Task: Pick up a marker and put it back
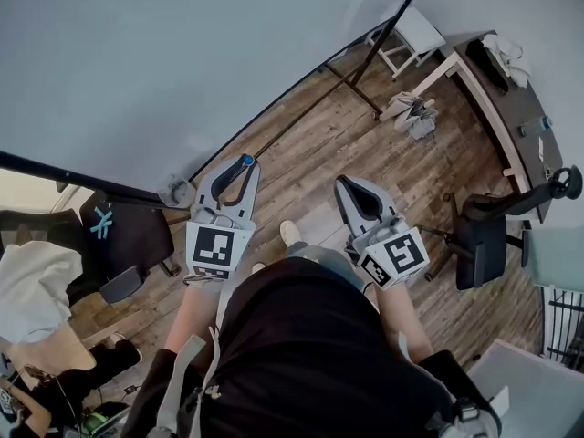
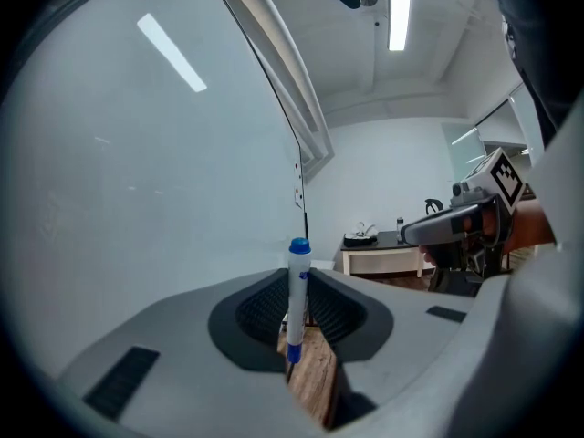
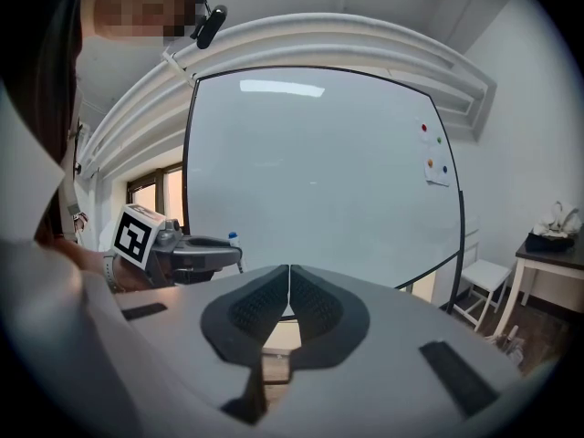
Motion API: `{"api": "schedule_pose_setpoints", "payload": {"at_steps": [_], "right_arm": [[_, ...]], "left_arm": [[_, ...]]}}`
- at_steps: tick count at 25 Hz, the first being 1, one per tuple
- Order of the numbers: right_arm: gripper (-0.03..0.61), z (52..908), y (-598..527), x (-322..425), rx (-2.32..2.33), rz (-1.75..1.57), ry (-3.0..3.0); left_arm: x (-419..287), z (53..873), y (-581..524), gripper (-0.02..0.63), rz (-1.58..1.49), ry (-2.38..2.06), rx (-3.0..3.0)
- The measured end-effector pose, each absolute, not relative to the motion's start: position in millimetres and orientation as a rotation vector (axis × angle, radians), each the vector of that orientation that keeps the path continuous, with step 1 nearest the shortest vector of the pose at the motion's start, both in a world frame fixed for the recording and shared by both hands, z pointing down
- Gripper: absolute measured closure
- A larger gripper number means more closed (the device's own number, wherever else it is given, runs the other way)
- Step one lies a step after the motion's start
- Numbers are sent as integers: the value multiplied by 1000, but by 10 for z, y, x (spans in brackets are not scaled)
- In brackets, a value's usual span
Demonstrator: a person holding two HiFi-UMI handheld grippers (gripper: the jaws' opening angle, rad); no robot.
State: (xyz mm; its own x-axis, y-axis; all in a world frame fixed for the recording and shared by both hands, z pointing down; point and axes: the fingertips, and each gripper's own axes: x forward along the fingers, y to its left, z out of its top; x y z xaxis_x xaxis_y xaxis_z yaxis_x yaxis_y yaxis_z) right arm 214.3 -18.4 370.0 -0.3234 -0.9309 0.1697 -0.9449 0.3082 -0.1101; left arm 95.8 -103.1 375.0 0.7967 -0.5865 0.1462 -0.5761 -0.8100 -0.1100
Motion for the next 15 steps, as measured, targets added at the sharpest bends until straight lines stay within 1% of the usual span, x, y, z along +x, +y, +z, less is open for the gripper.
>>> {"api": "schedule_pose_setpoints", "payload": {"at_steps": [15], "right_arm": [[561,3698,-495,1666,1569,282,-2620]], "left_arm": [[301,3729,-1143,541,-295,1208,-2825]]}}
